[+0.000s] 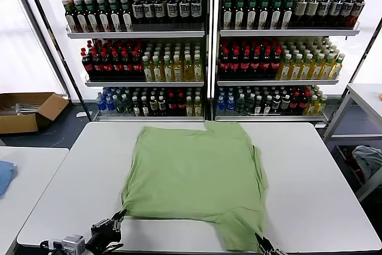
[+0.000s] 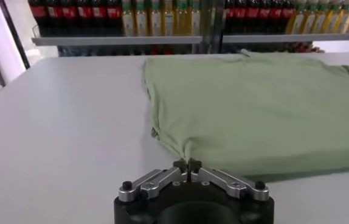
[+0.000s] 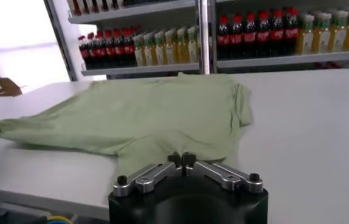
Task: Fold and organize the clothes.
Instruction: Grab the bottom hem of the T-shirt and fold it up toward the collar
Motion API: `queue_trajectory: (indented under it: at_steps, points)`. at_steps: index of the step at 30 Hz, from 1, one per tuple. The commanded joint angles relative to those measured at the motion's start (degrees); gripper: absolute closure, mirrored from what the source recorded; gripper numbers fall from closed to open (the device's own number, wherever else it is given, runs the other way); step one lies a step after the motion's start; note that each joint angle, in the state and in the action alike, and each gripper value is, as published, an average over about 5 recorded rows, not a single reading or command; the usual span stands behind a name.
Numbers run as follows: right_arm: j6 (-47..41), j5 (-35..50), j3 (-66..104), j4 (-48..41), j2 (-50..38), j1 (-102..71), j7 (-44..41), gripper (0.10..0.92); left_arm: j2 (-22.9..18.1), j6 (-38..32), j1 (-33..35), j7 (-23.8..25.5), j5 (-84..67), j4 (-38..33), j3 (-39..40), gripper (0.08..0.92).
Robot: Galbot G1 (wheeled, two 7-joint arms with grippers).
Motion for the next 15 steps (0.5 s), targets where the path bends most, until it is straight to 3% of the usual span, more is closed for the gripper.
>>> queue_trajectory:
  at_steps: [1, 8, 15]
  points:
    - [2.7, 4.9, 1.4, 2.3, -0.1, -2.3, -1.4, 0.916, -0.1, 1.8, 0.4, 2.2, 1.0, -4.3, -3.9, 0.913]
    - [-4.3, 13.5, 0.6, -1.9, -2.9, 12.5, 3.7, 0.916, 5.8, 2.4, -8.4, 3.9, -3.4, -2.0, -2.4, 0.913]
    - [-8.3, 15.3, -1.3, -8.1, -5.2, 25.8, 6.0, 0.915, 10.1, 3.0, -16.9, 4.8, -7.6, 2.5, -0.7, 0.913]
